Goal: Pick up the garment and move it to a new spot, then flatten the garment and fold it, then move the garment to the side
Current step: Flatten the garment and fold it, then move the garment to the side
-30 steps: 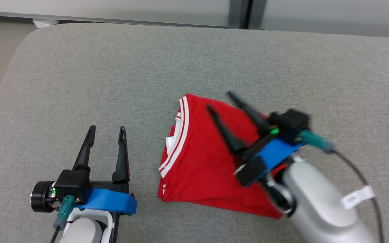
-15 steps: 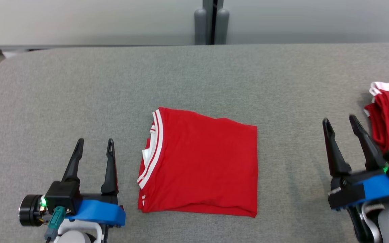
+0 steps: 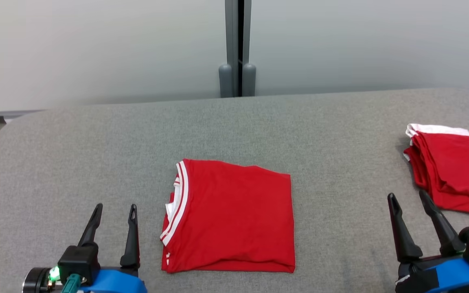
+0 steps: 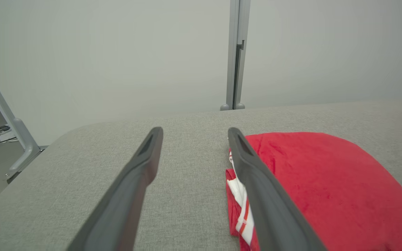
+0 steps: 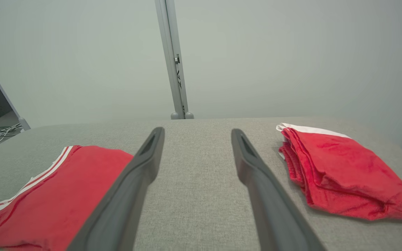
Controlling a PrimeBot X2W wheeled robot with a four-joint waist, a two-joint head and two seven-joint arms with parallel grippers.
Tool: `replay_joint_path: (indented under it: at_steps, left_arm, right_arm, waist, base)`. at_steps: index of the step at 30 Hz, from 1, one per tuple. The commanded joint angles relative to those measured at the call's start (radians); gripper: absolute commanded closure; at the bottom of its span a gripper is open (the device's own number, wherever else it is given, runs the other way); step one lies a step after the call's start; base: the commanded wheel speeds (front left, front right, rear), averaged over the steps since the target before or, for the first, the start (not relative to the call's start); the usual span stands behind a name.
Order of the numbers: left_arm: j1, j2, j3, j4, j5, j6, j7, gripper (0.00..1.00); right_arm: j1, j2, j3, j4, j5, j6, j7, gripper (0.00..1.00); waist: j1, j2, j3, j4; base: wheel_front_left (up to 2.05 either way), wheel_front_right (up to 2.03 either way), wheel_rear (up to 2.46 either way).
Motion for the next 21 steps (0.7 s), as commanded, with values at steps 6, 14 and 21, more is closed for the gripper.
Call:
replay_joint_path:
  at_steps: [6,14,21]
  left_arm:
    - [0.043,0.014,-0.001,-0.011,-0.01,0.013,0.01,0.0]
    - [0.061,0.023,0.005,-0.008,-0.022,0.015,0.005,0.0]
    - [0.05,0.023,0.006,-0.003,-0.028,0.017,0.002,0.0]
  right_arm:
    - [0.061,0.02,-0.01,-0.041,-0.024,0.0,0.028,0.0]
    - [0.098,0.036,-0.023,-0.091,-0.055,0.0,0.063,0.0]
    - [0.103,0.045,-0.028,-0.115,-0.059,0.0,0.077,0.0]
  waist:
    - [0.0002,0.0001,-0.043,-0.006]
    - [0.0002,0.0001,-0.057,-0.009]
    - [0.0002,0.0001,-0.052,-0.01]
  base:
    - [0.0,0.0,0.0]
    - [0.0,0.0,0.0]
    - [0.0,0.0,0.0]
